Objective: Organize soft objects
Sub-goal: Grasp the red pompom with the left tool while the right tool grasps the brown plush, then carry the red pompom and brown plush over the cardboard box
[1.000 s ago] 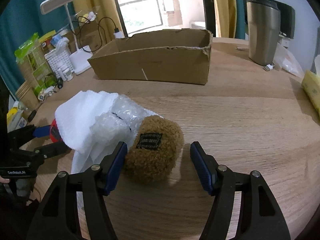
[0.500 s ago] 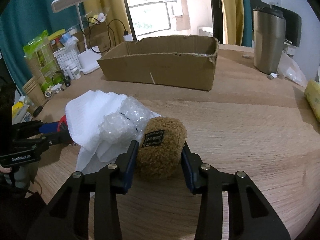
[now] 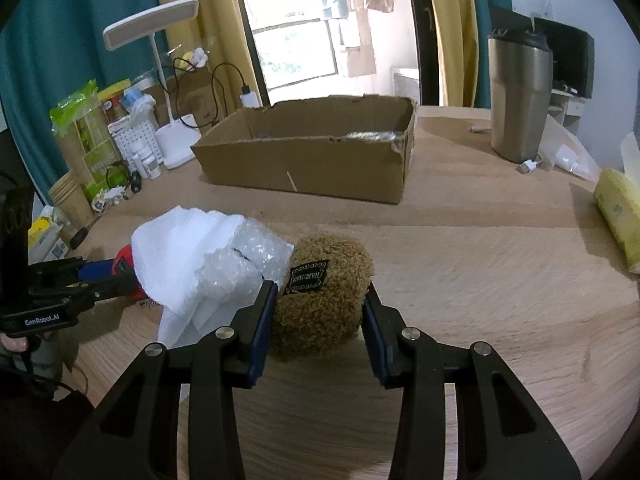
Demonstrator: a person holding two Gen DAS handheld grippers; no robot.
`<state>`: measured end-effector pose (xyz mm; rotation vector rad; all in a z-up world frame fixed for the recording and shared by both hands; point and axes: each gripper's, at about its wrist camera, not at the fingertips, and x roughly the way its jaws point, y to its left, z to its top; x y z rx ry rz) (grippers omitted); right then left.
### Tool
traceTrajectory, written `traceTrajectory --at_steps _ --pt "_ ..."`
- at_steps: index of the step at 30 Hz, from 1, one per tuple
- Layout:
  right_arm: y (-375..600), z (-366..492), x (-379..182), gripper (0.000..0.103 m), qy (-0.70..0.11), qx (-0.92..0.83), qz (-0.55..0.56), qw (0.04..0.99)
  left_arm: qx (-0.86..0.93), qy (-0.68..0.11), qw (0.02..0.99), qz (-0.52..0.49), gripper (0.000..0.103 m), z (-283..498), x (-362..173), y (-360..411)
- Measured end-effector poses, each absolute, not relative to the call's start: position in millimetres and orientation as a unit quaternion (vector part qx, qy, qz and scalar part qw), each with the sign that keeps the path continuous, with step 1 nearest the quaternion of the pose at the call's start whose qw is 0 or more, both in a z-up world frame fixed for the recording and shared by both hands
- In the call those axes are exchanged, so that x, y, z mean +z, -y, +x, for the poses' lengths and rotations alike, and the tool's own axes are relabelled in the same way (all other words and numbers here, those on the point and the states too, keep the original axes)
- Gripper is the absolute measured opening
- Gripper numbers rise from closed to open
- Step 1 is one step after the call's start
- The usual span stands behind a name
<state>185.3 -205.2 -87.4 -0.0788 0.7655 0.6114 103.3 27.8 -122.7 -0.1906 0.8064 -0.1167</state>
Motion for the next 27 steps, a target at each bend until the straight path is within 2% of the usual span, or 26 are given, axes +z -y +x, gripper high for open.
traceTrajectory --at_steps 20,27 --pt "222 181 -57 0.043 -0.327 0.314 0.011 0.891 -0.058 -0.332 0.932 -0.135 0.038 95 -92 -46" --pt "220 176 -43 0.043 -0.3 0.301 -0.01 0.905 -0.058 -0.318 0.938 -0.125 0.038 98 -83 -47"
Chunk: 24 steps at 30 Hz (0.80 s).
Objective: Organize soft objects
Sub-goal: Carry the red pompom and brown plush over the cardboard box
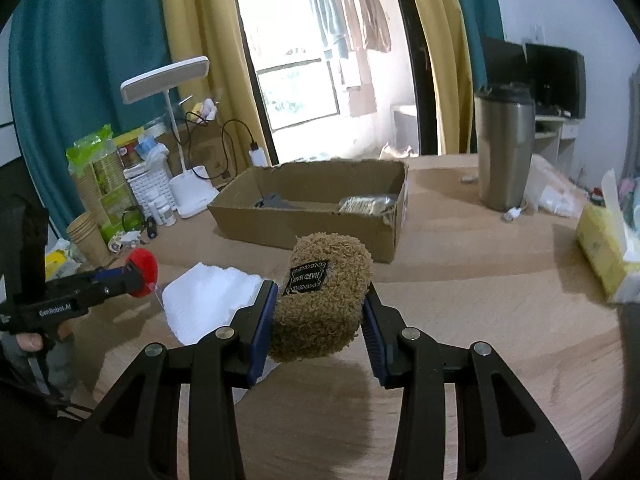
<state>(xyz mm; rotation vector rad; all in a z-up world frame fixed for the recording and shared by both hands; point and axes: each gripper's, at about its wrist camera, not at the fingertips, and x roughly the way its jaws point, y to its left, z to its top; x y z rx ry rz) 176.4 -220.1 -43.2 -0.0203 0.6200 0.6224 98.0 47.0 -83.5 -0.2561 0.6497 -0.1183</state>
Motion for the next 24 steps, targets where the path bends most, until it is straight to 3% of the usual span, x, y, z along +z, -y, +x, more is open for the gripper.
traceTrajectory --at_steps 24 --pt "210 185 -11 0.043 -0.242 0.302 -0.028 0.922 -0.047 -0.258 0.96 -0.102 0.038 119 -45 -65"
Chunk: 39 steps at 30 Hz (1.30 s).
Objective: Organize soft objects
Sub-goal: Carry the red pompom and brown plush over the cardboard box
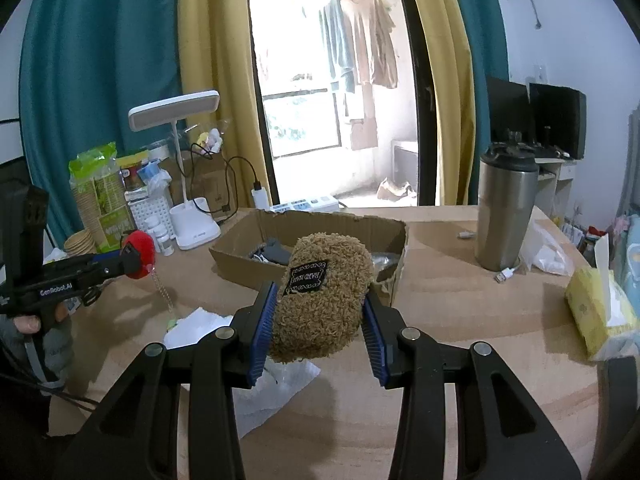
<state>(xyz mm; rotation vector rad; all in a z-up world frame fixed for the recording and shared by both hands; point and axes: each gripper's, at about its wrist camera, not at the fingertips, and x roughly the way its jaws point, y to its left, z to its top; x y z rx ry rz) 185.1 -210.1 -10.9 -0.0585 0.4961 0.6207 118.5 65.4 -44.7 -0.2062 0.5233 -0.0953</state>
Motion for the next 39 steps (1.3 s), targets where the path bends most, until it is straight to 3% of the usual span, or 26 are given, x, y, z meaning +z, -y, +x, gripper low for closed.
traceTrajectory --at_steps 39 --pt "153 227 19 0.043 -0.191 0.348 -0.05 0.916 -0.094 -0.2 0.972 -0.074 0.038 189 -11 -54"
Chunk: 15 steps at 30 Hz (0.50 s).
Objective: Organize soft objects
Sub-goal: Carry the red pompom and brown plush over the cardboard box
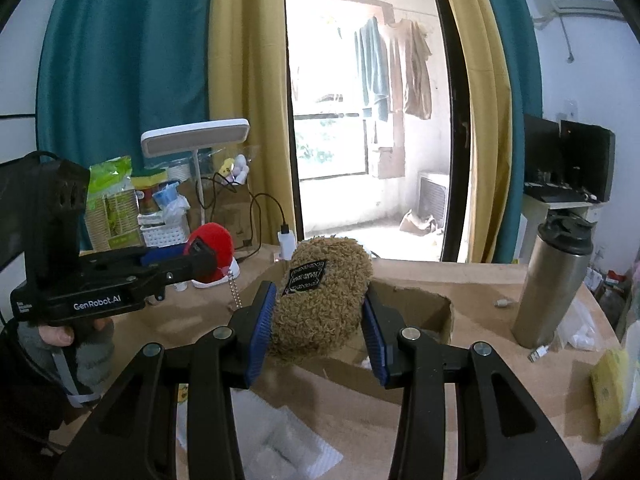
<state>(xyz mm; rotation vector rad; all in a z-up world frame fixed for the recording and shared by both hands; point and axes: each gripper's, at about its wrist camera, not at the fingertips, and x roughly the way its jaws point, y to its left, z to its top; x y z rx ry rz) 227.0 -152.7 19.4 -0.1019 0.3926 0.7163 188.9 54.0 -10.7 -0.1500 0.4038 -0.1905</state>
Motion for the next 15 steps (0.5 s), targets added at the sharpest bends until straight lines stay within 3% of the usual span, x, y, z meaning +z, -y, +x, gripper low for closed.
traceTrajectory --at_steps 15 --pt "117 277 -1 0.043 -0.226 0.353 -0.053 0.906 -0.117 -0.234 0.957 -0.123 0.038 250 -31 -67"
